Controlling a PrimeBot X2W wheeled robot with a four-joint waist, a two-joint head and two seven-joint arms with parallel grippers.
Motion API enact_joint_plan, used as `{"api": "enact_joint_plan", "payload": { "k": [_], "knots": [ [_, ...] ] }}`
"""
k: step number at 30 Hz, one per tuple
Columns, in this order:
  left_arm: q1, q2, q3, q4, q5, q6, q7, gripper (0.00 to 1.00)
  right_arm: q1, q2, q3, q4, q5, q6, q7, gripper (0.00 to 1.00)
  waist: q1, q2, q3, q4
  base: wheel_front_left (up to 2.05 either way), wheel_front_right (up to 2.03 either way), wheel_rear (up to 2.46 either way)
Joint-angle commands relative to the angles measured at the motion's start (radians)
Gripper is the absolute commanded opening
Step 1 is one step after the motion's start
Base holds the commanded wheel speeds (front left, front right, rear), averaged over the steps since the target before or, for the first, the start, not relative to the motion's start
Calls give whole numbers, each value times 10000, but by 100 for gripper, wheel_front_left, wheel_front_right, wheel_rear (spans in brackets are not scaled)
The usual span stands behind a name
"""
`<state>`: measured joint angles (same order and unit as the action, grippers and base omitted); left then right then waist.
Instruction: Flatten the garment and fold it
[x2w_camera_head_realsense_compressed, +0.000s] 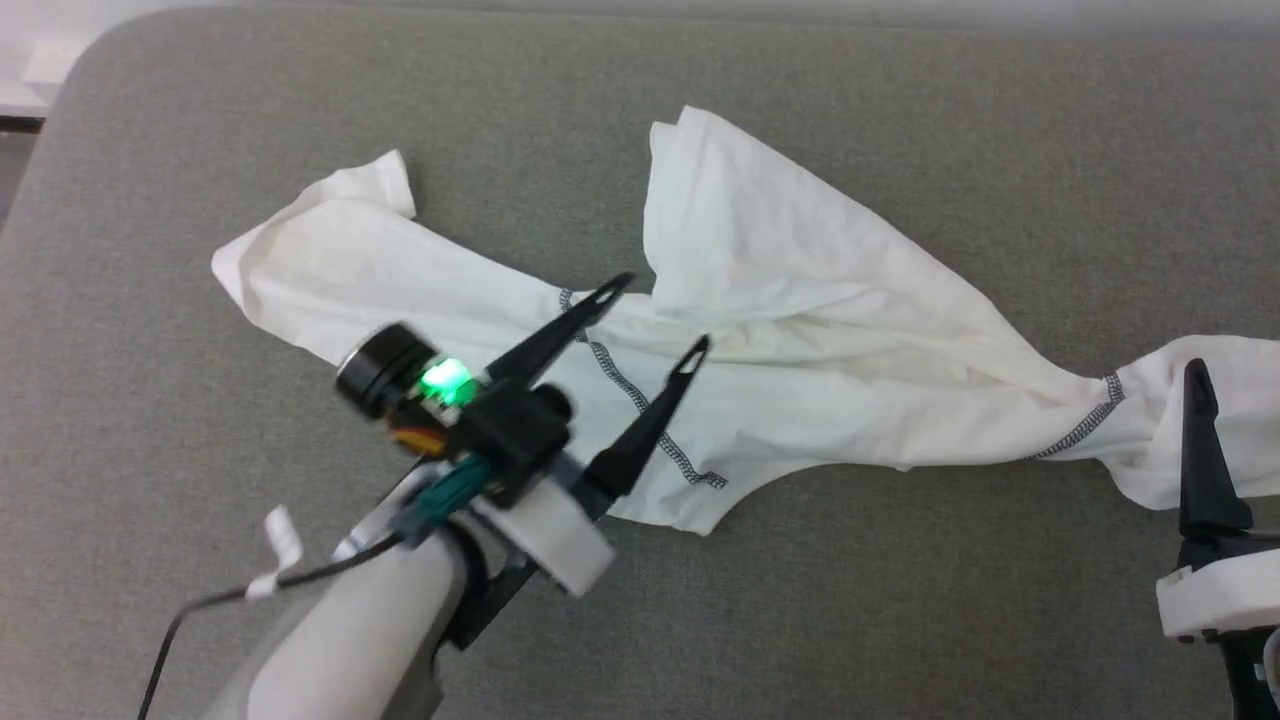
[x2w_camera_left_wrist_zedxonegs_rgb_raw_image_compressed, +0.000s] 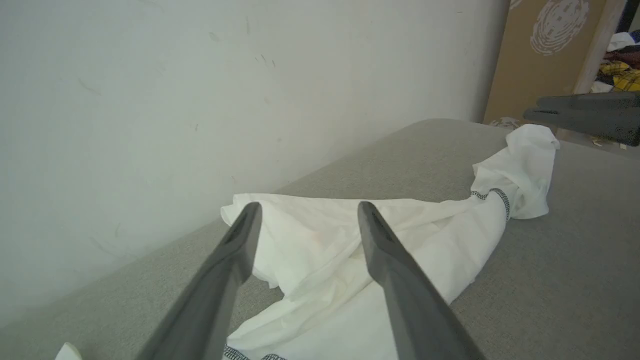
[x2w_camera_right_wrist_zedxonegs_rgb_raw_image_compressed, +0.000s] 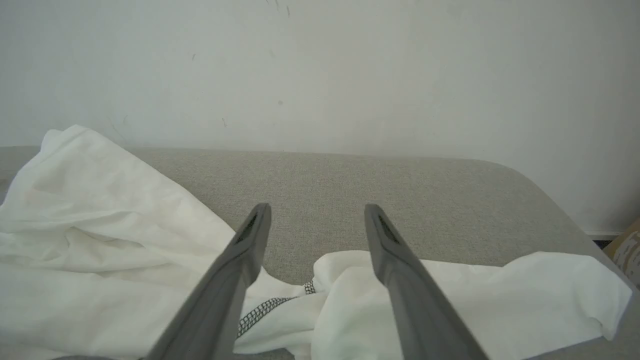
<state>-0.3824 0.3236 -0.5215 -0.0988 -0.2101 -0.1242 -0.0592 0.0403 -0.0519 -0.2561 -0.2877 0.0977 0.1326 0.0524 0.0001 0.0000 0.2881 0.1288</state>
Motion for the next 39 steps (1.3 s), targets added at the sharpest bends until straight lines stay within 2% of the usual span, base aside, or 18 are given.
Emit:
{"api": "enact_joint_plan", "payload": {
  "k": [1,4,11,18,19,20,21,26,31,35,39],
  "knots": [
    [-719,144,-500,225,-44,-65,192,100,-147,16,16,-6,91,-19,23,100,-1,0,353,-245,0,0,0],
    [-1887,401,-1492,851,11,-65,475,100,-263,16,44,26,188,-19,-43,100,-1,0,754,-471,0,0,0],
    [-3702,1063,-3142,2718,365,-65,919,100,-542,16,98,53,348,-19,-260,100,-1,0,1600,-982,0,0,0],
    [-4242,1047,-3283,3958,420,2,904,100,-663,16,55,125,429,-19,-422,100,-1,0,1888,-1169,0,0,0],
    [-4261,995,-3248,4055,372,34,824,83,-670,16,44,141,440,-19,-445,100,-1,0,1904,-1174,0,0,0],
    [-4280,951,-3209,4120,325,66,724,35,-679,16,31,154,447,-19,-461,100,-1,0,1912,-1173,0,0,0],
    [-4294,920,-3183,4166,273,71,639,0,-688,16,17,171,453,-19,-471,100,-1,0,1907,-1166,0,0,0],
    [-4397,800,-2879,3896,-184,74,180,0,-728,16,-45,288,507,-19,-501,100,-1,0,1742,-1058,0,0,0],
    [-4500,760,-2290,3035,-1073,65,259,0,-698,16,-27,409,606,-19,-522,100,-1,0,1494,-958,0,0,0],
    [-4827,910,-1626,2204,-2319,23,1016,0,-687,16,15,434,677,-19,-531,100,-1,0,1491,-992,0,0,0],
    [-5735,1445,-1361,2047,-3359,-35,2323,0,-753,16,145,440,792,-19,-530,100,-1,0,1840,-1201,0,0,0]
  ]
}}
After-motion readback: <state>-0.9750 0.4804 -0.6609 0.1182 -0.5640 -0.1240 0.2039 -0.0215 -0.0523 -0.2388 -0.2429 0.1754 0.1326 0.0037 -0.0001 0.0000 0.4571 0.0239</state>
